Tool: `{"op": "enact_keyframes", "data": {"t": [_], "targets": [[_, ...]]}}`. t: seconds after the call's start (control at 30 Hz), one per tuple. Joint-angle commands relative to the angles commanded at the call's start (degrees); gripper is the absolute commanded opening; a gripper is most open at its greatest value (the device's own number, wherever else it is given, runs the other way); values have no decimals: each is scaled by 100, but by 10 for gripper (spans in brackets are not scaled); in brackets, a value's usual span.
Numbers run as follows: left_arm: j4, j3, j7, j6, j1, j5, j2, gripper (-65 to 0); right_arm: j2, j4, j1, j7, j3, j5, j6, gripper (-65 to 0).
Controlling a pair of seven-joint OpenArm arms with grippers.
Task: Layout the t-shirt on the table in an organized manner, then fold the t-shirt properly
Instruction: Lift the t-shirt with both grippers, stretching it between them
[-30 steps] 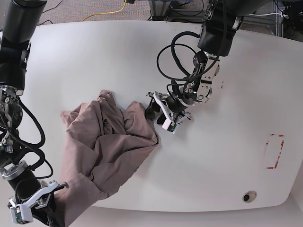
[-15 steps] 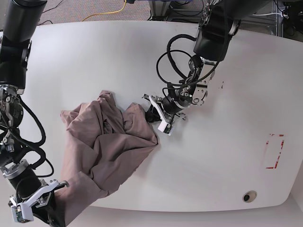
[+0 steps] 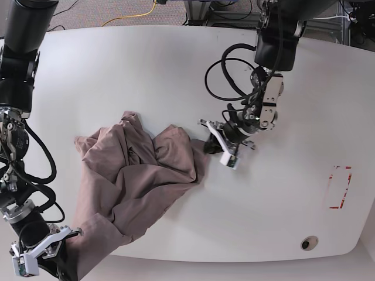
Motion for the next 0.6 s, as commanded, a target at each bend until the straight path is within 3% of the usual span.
{"op": "enact_keyframes", "data": {"t": [0.13, 0.27, 0.4, 0.6], "targets": [[703, -316, 246, -97, 18, 0, -141, -650, -79, -220, 123, 0, 79, 0, 9, -650], [1389, -659, 615, -448, 0, 0, -422, -650, -105, -404, 316, 0, 79, 0, 9, -650], [2057, -1090, 967, -756, -123, 9, -501, -650, -202, -624, 571, 0, 70, 0, 9, -650], [2954, -1389, 1714, -923, -571, 9, -651, -650, -255, -1002, 985, 0, 62, -9, 9, -650]]}}
